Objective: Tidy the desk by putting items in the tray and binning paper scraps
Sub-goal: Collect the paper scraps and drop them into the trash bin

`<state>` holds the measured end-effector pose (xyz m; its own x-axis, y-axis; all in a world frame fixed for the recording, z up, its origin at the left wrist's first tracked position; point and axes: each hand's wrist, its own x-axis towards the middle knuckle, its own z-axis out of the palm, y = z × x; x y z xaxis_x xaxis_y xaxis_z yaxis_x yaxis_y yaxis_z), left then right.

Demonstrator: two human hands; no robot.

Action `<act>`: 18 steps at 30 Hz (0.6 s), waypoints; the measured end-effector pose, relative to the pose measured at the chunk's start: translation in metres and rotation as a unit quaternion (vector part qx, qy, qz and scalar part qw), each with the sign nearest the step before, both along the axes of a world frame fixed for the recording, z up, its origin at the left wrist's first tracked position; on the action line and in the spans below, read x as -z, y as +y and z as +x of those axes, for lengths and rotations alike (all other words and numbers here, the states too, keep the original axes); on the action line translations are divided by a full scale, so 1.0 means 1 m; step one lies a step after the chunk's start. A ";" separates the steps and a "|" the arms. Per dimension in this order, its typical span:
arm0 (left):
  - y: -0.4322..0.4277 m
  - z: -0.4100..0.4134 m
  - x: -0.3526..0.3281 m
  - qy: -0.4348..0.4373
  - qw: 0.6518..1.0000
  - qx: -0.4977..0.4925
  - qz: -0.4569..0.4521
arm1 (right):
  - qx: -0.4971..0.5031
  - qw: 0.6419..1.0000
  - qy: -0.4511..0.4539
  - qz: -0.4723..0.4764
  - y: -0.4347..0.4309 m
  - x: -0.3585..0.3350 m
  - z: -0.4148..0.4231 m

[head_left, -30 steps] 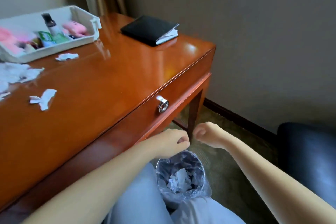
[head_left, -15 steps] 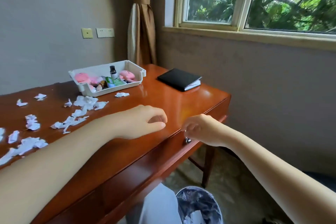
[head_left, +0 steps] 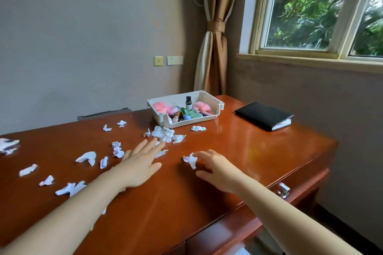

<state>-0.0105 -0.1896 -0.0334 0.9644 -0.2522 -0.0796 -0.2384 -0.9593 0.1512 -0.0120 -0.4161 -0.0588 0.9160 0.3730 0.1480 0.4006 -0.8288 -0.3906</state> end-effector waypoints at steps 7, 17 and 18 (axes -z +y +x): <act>0.030 0.035 0.032 -0.005 0.997 -0.082 -0.011 | 0.013 0.998 -0.056 0.032 0.033 0.019 0.049; 0.010 0.099 0.031 -0.020 0.997 -0.072 -0.011 | 0.026 0.992 -0.122 0.000 0.056 0.024 0.116; 0.008 0.105 0.030 -0.023 0.997 -0.068 -0.011 | 0.021 0.993 -0.118 0.000 0.058 0.023 0.121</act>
<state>0.0948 -0.1812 -0.0633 0.9924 -0.1195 -0.0305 -0.1130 -0.9800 0.1637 0.1088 -0.3583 -0.0822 0.8702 0.3359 0.3605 0.4468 -0.8464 -0.2898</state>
